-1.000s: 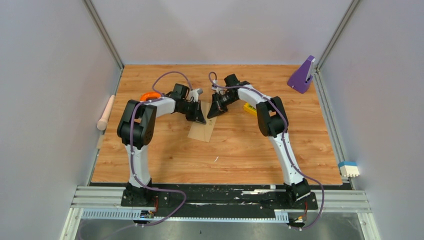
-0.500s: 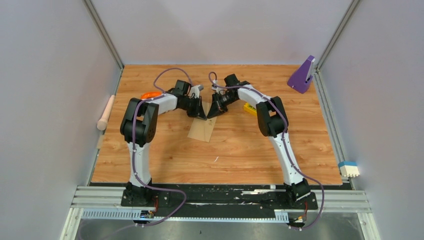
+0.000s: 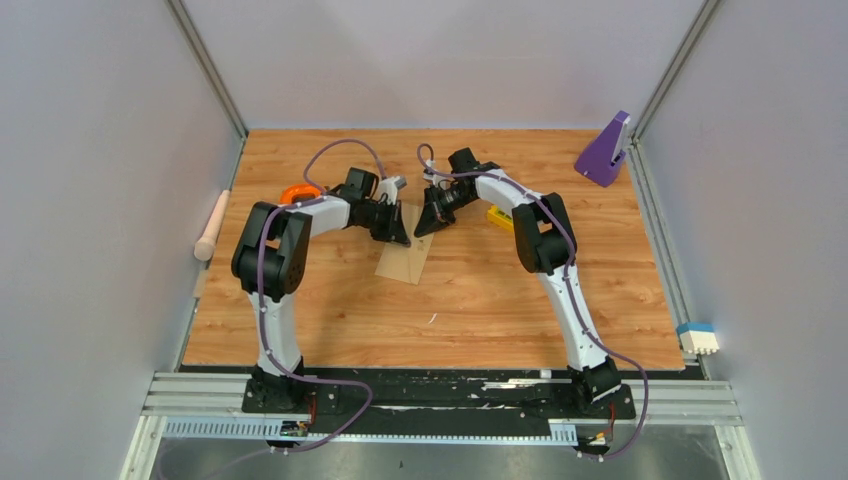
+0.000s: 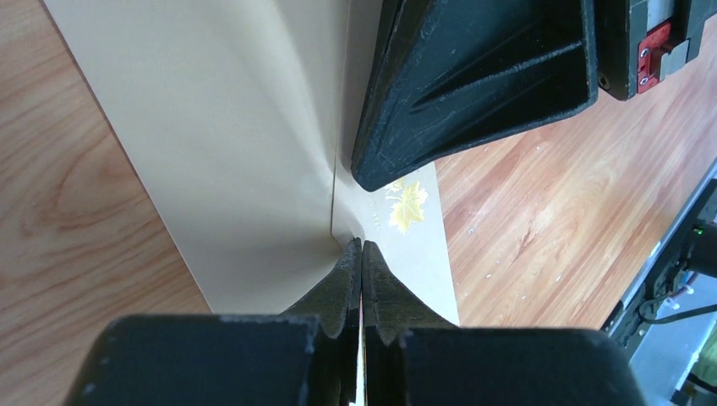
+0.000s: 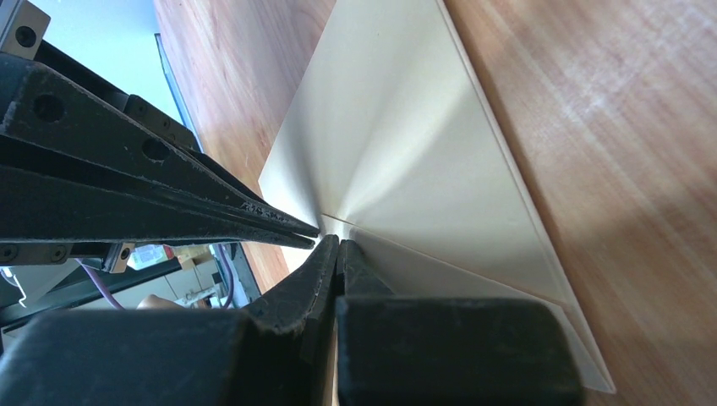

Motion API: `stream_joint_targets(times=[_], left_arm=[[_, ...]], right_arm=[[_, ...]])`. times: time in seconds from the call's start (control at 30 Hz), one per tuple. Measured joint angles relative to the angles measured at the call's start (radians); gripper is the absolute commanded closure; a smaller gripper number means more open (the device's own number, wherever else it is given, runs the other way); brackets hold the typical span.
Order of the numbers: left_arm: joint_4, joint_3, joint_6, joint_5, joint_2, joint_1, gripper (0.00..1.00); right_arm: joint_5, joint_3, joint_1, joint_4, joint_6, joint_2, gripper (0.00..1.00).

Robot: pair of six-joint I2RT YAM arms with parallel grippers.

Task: Place the letter into the envelope and seal it
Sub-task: Seal the envelope flap on the envelope.

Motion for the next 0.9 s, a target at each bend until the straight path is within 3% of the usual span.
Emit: stream_joint_targets(times=[0.9], left_arm=[[-0.061, -0.013, 0.07, -0.072, -0.044, -0.08, 1.0]], right_arm=[[0.009, 0.0, 0.002, -0.015, -0.006, -0.003, 1.0]])
